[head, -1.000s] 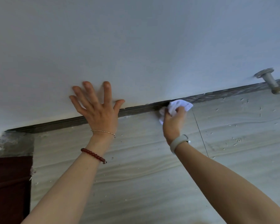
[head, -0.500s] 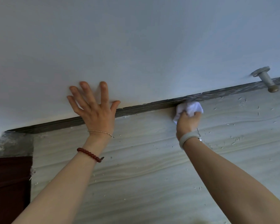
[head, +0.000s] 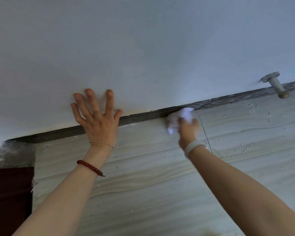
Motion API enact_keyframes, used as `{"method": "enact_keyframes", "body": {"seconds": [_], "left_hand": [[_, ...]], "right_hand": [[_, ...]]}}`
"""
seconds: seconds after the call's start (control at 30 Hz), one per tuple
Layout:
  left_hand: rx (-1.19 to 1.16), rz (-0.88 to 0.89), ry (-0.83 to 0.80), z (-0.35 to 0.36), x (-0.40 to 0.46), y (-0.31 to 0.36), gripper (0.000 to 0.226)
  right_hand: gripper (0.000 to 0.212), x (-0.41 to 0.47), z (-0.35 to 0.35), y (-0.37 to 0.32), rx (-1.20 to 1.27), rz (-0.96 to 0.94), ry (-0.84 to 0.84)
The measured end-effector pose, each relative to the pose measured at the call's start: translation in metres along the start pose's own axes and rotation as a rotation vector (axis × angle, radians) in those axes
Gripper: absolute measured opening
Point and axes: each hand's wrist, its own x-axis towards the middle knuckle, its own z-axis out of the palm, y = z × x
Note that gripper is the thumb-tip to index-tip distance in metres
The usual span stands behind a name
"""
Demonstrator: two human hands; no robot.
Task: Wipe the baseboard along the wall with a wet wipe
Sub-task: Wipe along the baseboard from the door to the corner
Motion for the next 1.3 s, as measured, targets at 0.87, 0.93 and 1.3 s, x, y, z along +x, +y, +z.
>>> {"method": "enact_keyframes", "body": {"seconds": [0.87, 0.93, 1.3], "left_hand": [[-0.214, -0.092, -0.211, -0.047, -0.045, -0.085, 0.08], [-0.197, -0.121, -0.204, -0.046, -0.044, -0.096, 0.077], [-0.196, -0.095, -0.24, -0.044, -0.054, -0.136, 0.079]], "right_hand": [[0.028, -0.111, 0.099, 0.044, -0.169, 0.167, -0.628], [0.031, -0.144, 0.114, 0.049, -0.229, 0.229, -0.846], [0.018, -0.123, 0.113, 0.05, 0.157, 0.239, -0.345]]}}
